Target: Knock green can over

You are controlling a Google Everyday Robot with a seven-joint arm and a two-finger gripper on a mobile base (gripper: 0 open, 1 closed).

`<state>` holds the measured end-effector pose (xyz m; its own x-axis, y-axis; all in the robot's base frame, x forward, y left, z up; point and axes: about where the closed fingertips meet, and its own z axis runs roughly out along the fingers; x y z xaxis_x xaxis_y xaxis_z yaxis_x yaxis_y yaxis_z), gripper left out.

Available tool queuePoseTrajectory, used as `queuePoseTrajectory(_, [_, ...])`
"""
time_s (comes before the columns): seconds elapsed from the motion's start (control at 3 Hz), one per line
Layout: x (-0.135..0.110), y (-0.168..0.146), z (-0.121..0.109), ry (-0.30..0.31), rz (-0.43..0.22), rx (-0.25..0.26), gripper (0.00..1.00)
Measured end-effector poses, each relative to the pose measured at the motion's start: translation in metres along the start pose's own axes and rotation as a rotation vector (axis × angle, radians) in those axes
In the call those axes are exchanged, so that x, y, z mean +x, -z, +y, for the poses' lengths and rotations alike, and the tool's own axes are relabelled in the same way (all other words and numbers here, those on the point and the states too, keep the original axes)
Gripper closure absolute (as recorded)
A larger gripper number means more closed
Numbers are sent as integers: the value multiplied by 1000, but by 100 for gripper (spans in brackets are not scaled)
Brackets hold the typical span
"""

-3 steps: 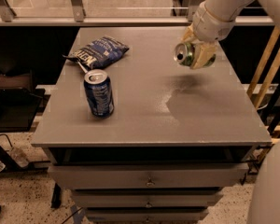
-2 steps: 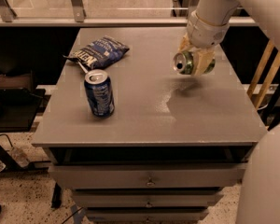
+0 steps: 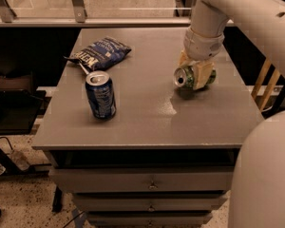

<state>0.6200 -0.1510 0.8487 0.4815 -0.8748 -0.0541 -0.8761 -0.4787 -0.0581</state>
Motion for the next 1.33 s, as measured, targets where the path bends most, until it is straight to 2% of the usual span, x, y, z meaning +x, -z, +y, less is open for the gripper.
queuePoseTrajectory(0.33, [-2, -9, 1, -1, -1, -19, 100])
queuePoseTrajectory(0.67, [-1, -11, -5, 0, 2, 2, 81])
queuePoseTrajectory(1.33, [0, -15, -13, 0, 4, 25, 35])
